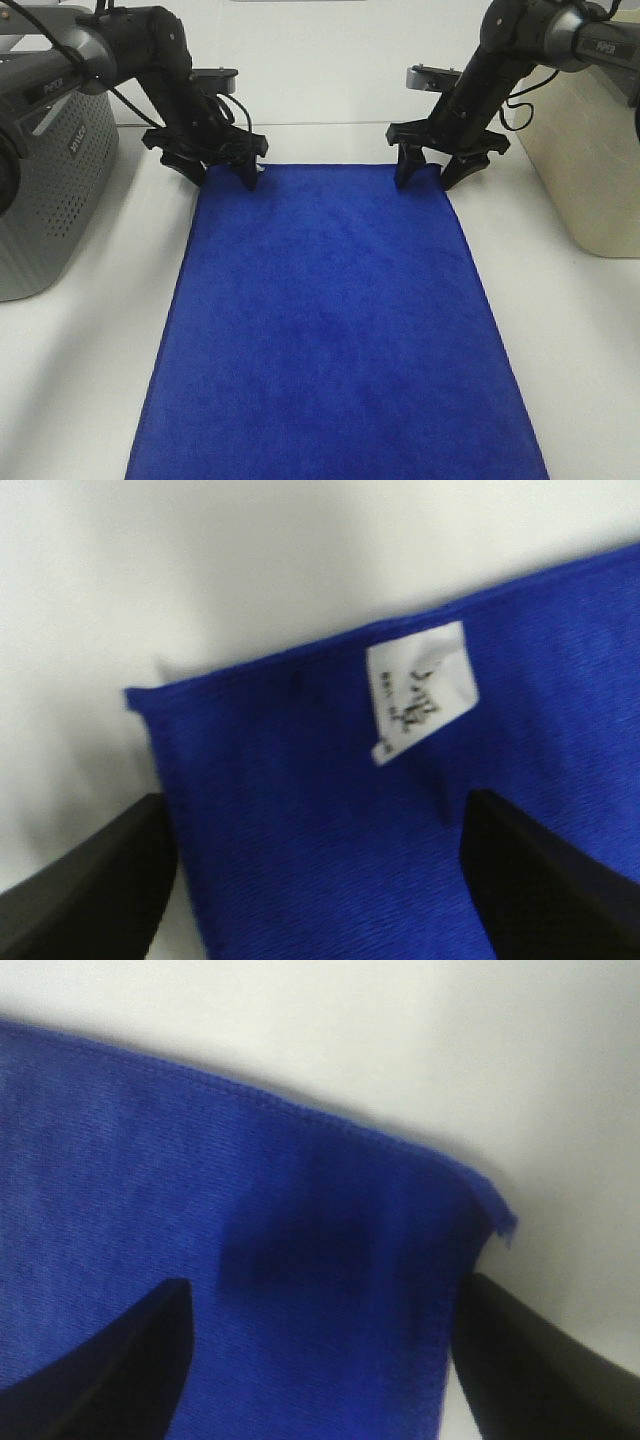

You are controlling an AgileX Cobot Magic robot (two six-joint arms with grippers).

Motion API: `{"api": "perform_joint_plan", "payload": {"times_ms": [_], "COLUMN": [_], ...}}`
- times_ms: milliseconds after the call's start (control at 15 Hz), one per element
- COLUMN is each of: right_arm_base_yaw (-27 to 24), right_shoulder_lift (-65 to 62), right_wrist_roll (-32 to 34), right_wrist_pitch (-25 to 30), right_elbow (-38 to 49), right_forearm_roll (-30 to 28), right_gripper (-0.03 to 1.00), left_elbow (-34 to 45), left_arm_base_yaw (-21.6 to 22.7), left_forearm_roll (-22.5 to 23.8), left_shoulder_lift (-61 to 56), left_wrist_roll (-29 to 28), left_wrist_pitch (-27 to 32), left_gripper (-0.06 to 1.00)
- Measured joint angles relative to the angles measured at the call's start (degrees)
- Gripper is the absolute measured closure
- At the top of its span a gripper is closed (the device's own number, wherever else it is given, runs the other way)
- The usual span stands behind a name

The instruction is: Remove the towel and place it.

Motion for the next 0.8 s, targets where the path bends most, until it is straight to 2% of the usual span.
{"api": "perform_joint_plan", "payload": {"times_ms": [267, 400, 467, 533, 600, 733, 800], "right_arm_base_yaw": [2.41, 2.41, 2.35, 2.29, 2.29, 2.29, 2.29], "right_shoulder_lift": [0.29, 0.34, 0.46, 0.52, 0.52, 0.52, 0.52], "right_wrist_roll": [-0.17, -0.17, -0.17, -0.17, -0.17, -0.17, -0.17], "right_wrist_pitch": [-1.66, -2.06, -2.35, -2.41, -2.41, -2.64, -2.86], "right_elbow": [0.00, 0.00, 0.00, 0.00, 0.00, 0.00, 0.00], "right_forearm_roll": [0.00, -0.80, -1.60, -1.83, -1.89, -2.81, -3.90], "right_gripper": [0.33, 0.43, 0.52, 0.62, 0.73, 0.94, 0.95], "left_elbow": [0.00, 0.00, 0.00, 0.00, 0.00, 0.00, 0.00], "left_arm_base_yaw": [-3.21, -3.21, -3.21, -3.21, -3.21, -3.15, -3.15], "left_forearm_roll": [-0.80, -0.11, 0.80, 2.41, 2.69, 2.81, 2.75], "left_shoulder_lift": [0.17, 0.29, 0.29, 0.34, 0.34, 0.40, 0.40], "left_wrist_roll": [0.86, 1.03, 1.03, 1.09, 1.32, 3.44, 5.04], "left_wrist_pitch": [-2.69, -2.81, -2.81, -2.81, -2.81, -2.81, -2.81], "left_gripper": [0.24, 0.32, 0.38, 0.51, 0.57, 0.84, 0.92]}}
